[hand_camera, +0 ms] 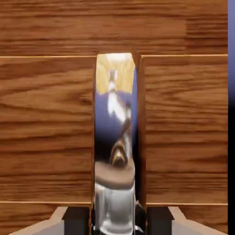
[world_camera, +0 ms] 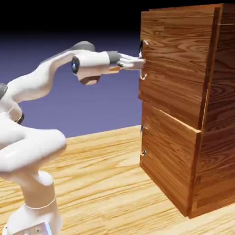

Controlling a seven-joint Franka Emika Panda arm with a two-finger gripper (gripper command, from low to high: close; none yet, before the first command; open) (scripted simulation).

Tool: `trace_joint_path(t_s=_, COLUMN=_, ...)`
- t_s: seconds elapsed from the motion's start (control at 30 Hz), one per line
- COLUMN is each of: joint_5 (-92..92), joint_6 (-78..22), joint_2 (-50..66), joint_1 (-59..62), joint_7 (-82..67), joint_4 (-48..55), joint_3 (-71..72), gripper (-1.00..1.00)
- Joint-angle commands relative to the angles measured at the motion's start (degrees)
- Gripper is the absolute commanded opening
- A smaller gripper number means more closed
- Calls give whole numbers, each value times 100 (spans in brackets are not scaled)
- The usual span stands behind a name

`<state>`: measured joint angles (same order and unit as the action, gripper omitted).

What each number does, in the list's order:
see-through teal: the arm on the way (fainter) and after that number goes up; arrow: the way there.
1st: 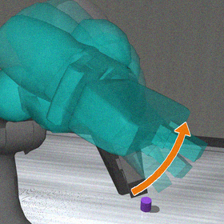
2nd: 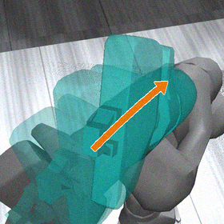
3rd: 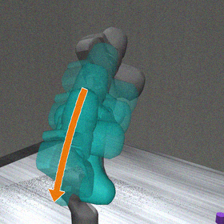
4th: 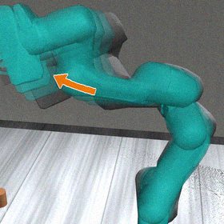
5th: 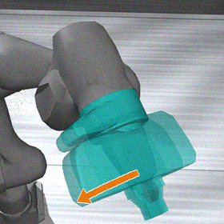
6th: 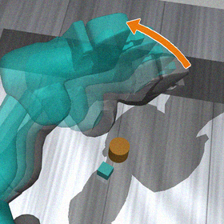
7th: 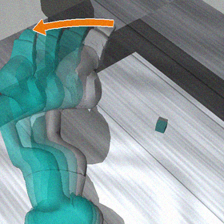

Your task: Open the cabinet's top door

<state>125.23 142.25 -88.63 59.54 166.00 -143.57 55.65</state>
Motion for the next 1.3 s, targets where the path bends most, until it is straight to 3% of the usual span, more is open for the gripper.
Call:
trace_joint_path(t_s=0.0, joint_5=-6, joint_6=-250, joint_2=-156, joint_1=-10, joint_7=8, joint_4=-148, joint_3=-100, gripper=-100)
trace_joint_path(t_s=0.27, joint_5=-436, joint_6=-2049, joint_2=-348, joint_1=-950, joint_7=-979, joint_4=-1552, joint_3=-1567, gripper=-100)
trace_joint_path(t_s=0.47, joint_5=-208, joint_6=-3459, joint_2=-1230, joint_1=45, joint_7=-494, joint_4=-1854, joint_3=-1779, gripper=-100)
trace_joint_path(t_s=0.63, joint_5=-500, joint_6=-4705, joint_2=-1252, joint_1=441, joint_7=-763, joint_4=-2226, joint_3=-2547, gripper=-100)
trace_joint_path(t_s=1.03, joint_5=-2661, joint_6=-7140, joint_2=745, joint_1=741, joint_7=-2483, joint_4=-2168, joint_3=-4901, gripper=-100)
trace_joint_path(t_s=1.27, joint_5=-3968, joint_6=-7861, joint_2=2186, joint_1=363, joint_7=-3407, joint_4=-1592, joint_3=-5900, gripper=-100)
